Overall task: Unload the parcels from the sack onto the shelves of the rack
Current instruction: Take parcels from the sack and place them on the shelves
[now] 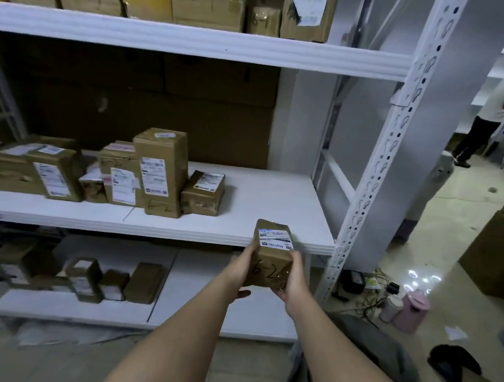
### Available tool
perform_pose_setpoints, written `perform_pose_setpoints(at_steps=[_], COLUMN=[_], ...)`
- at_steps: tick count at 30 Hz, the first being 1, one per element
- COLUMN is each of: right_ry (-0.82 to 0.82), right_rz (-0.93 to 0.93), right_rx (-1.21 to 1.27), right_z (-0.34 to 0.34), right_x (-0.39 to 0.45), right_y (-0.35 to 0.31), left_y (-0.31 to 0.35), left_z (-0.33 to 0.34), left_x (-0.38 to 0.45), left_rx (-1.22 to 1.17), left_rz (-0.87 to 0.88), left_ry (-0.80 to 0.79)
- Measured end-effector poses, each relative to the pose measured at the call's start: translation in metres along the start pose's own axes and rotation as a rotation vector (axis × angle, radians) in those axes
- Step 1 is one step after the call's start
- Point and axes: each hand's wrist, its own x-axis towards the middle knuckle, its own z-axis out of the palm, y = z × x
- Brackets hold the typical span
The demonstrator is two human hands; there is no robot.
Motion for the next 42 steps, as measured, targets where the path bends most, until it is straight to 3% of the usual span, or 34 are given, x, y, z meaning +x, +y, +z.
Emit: perform_pose_setpoints(at_steps=[5, 11, 26, 42], right_ry=[-0.001, -0.015, -0.035, 0.043], right_rz=[-0.029, -0.053, -0.079, -0.102], right_rx=[0.041, -0.014, -0.022, -0.131], right_z=[0.046, 0.079, 0.127, 0.161], right_x=[0.002, 0.029, 0.168, 0.243], right_y=[0.003, 0.004, -0.007, -0.013], left_y=[0.009, 0.016, 0.041, 0.068], left_z=[-0.053, -0.083, -0.089, -0.110], left_x=[0.018, 0.053, 0.179, 0.243], left_rx=[0.050, 0.007, -0.044, 0.069], left_rz=[-0.033, 0.025, -0.040, -0.032], left_ry=[-0.076, 0.009, 0.119, 0.022])
